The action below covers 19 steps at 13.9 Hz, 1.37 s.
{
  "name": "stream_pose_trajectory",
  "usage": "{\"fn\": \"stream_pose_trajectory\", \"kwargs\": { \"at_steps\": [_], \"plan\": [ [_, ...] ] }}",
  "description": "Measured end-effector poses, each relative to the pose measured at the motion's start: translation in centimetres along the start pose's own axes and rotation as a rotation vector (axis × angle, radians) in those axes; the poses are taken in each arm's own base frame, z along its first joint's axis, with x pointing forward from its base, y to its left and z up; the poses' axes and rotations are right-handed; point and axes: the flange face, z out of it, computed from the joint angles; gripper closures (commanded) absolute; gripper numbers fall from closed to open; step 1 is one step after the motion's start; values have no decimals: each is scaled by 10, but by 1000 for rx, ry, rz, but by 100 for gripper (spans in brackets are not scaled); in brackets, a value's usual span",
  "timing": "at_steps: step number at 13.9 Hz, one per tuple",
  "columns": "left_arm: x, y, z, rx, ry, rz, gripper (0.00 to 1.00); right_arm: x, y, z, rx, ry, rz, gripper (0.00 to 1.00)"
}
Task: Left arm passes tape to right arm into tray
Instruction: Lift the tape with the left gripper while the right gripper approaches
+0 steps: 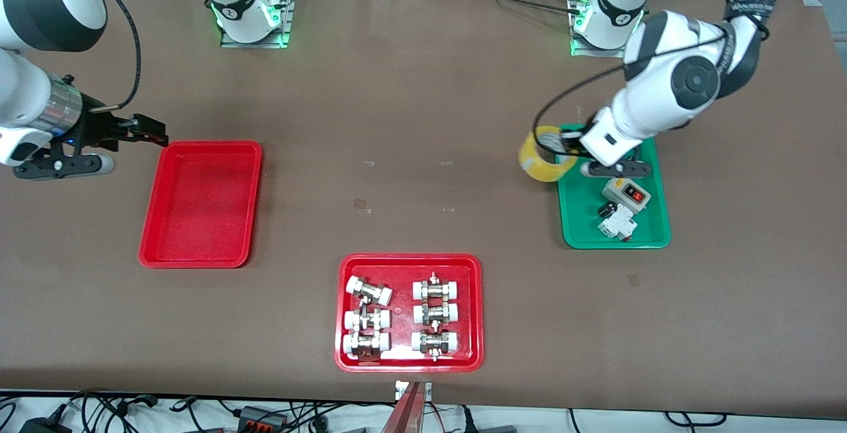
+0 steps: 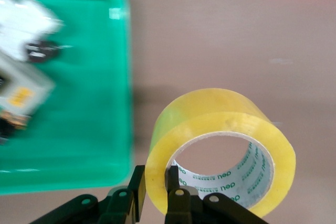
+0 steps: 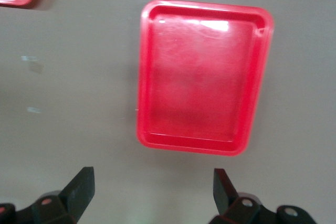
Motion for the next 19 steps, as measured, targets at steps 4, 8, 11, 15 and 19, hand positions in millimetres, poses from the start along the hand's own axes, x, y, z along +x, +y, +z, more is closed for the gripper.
{"fn": "stream_pose_trajectory", "kwargs": {
  "at_steps": [4, 8, 11, 15, 19],
  "plan": [
    [-29, 91, -29, -144, -11, -56, 91, 2, -23, -1, 137, 7, -4, 0],
    [-50, 155, -54, -306, -66, -101, 90, 10, -52, 9, 332, -11, 2, 0],
    [-46, 176, -75, -419, -53, -170, 90, 14, -63, 11, 444, -15, 14, 0],
    [-35, 177, -74, -491, -64, -215, 90, 14, -98, -1, 624, -12, 0, 0],
    [-34, 178, -74, -499, -70, -220, 90, 10, -160, -27, 748, 0, -83, 0]
  ]
}}
